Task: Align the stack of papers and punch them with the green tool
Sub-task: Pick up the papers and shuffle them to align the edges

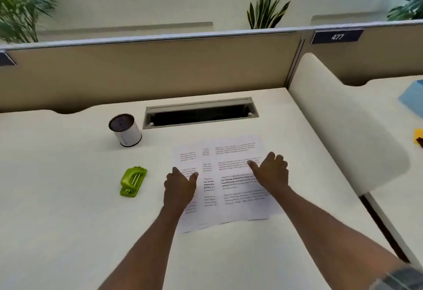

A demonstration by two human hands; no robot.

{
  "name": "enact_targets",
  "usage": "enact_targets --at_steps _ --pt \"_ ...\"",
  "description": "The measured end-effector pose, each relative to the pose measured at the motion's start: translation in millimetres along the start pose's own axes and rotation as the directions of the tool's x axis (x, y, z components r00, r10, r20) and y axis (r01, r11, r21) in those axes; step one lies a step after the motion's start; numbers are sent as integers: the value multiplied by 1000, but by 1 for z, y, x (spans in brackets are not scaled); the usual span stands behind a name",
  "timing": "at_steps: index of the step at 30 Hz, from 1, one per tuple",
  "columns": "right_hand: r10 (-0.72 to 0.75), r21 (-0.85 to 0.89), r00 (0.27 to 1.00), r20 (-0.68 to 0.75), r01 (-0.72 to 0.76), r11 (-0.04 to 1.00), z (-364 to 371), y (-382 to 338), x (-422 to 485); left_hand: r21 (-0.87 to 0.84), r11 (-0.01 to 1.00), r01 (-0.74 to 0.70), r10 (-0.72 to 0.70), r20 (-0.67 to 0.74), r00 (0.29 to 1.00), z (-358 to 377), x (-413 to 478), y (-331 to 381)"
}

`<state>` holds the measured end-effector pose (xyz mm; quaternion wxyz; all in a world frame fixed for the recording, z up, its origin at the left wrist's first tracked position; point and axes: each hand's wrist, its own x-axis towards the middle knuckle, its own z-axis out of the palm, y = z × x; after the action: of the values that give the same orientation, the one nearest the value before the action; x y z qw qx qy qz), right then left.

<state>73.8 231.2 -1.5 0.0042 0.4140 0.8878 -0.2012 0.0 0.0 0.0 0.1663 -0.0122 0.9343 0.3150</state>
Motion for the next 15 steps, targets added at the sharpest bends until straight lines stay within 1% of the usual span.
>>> enact_targets --at_steps 2,4,11,15 --pt "97 14 995 36 -97 995 2 5 5 -50 994 94 -94 2 996 4 5 -1" --pt "143 16 986 89 -145 989 6 11 11 -53 987 149 -149 8 989 7 10 -1" --pt "136 12 982 129 -139 990 17 -3 26 -127 975 182 -181 20 983 16 28 13" --pt "104 4 984 143 -106 994 25 -17 25 -147 974 175 -173 26 985 23 29 23"
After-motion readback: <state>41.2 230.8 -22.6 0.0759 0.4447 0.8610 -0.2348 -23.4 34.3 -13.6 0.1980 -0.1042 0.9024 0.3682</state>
